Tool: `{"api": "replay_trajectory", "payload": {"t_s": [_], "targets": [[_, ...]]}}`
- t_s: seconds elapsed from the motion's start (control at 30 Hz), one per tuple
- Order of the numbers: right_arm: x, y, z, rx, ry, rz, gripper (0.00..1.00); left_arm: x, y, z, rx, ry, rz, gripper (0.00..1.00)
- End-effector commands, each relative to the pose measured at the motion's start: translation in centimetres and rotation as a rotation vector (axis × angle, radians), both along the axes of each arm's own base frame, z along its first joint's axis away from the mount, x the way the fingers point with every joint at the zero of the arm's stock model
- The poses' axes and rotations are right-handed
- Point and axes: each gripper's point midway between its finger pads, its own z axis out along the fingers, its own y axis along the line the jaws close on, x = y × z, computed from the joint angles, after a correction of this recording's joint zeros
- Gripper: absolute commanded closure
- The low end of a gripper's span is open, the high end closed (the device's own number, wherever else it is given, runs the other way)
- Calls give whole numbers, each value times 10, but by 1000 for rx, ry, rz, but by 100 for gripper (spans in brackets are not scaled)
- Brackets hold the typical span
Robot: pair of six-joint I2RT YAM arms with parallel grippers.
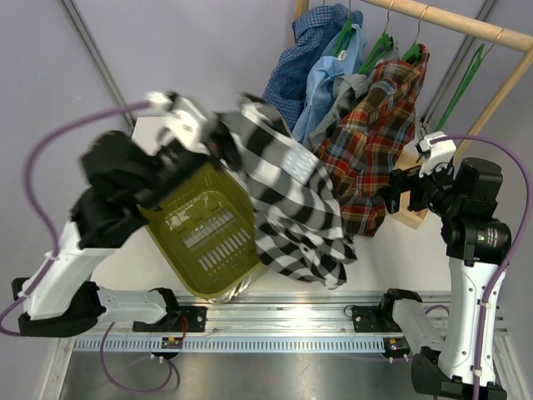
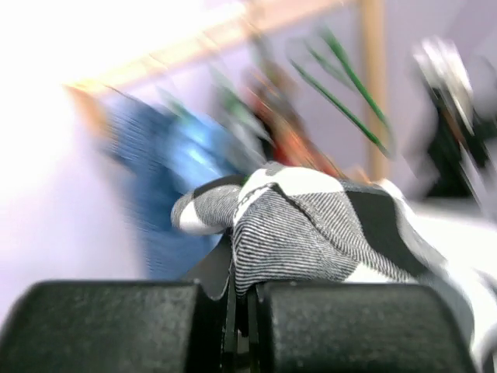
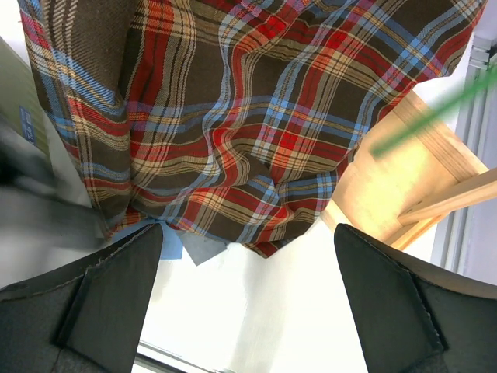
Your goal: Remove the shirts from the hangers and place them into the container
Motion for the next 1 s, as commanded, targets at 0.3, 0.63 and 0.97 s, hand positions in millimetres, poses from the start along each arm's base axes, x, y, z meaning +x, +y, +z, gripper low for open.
{"api": "replay_trajectory", "payload": {"t_s": [0.3, 0.63, 0.97], "targets": [[6, 11, 22, 61, -76, 36, 0, 6, 159, 225, -524, -405, 507, 100], [1, 12, 19, 57, -80, 39, 1, 31, 147, 170, -398, -270, 521, 100], [-1, 15, 17, 68, -75, 53, 1, 62, 139, 118, -362, -111, 505, 100]]}}
